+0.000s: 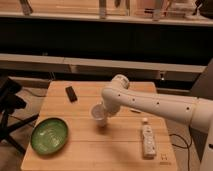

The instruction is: Pick up the ceramic cup

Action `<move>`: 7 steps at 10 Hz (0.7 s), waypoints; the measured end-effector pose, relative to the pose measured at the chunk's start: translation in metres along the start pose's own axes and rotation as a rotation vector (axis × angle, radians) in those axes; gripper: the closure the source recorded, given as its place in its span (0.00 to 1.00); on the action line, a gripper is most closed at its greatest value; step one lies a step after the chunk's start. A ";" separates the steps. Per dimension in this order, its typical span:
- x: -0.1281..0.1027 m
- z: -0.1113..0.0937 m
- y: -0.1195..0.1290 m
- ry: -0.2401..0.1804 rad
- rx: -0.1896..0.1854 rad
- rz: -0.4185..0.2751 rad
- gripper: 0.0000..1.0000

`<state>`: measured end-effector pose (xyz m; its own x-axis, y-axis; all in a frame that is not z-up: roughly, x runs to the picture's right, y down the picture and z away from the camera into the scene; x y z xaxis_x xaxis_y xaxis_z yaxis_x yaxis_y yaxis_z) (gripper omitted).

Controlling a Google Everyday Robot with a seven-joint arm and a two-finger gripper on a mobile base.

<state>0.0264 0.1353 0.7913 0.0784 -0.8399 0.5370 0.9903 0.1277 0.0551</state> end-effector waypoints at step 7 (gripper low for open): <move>0.008 -0.015 0.000 -0.004 -0.009 -0.022 1.00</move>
<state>0.0286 0.1207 0.7824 0.0564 -0.8400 0.5396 0.9928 0.1045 0.0590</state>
